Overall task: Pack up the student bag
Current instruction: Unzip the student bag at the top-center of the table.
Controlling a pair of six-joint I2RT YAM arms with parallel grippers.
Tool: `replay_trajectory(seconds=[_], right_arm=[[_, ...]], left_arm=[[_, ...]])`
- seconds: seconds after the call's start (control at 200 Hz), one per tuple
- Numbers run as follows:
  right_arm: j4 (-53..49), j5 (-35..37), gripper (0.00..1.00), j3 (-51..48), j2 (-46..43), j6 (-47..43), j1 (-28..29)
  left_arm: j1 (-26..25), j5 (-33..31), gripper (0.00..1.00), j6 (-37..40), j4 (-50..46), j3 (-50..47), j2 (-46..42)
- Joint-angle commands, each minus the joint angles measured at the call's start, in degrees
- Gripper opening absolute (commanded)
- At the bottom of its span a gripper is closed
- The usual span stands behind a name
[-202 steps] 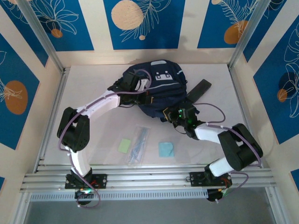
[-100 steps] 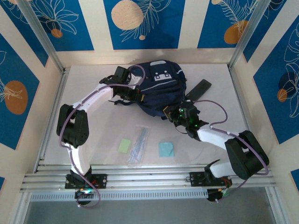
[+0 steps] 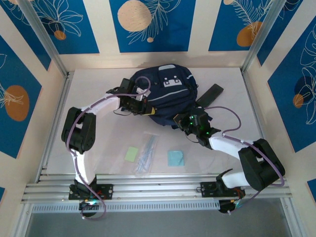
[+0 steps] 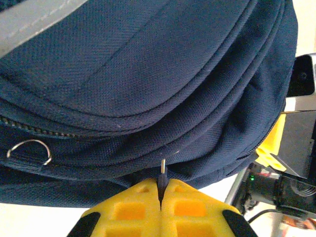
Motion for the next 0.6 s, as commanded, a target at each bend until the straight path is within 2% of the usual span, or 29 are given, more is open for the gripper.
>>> replay_trajectory(seconds=[0.0, 0.08, 0.195, 0.24, 0.345, 0.59], right_arm=[[0.8, 3.2, 0.0, -0.1, -3.6, -2.0, -0.6], [0.3, 3.3, 0.0, -0.2, -4.3, -2.4, -0.6], [0.1, 3.4, 0.0, -0.4, -5.4, -3.1, -1.0], [0.1, 3.5, 0.0, -0.5, -5.6, -3.2, -1.1], [0.0, 3.2, 0.0, -0.6, -6.0, -3.4, -1.4], [-1.9, 2.0, 0.0, -0.8, -7.1, -4.2, -1.4]], left_arm=[[1.8, -6.5, 0.0, -3.8, 0.2, -1.8, 1.0], [4.1, -11.3, 0.0, -5.2, 0.2, -3.2, -0.2], [6.5, -23.5, 0.0, -4.8, -1.7, -4.3, -2.7], [7.3, -26.0, 0.0, -4.9, -1.5, -4.8, -3.5], [9.1, -25.0, 0.0, -6.2, 0.5, -5.4, -4.0], [9.1, -27.3, 0.0, -6.3, 1.9, -4.7, -4.7]])
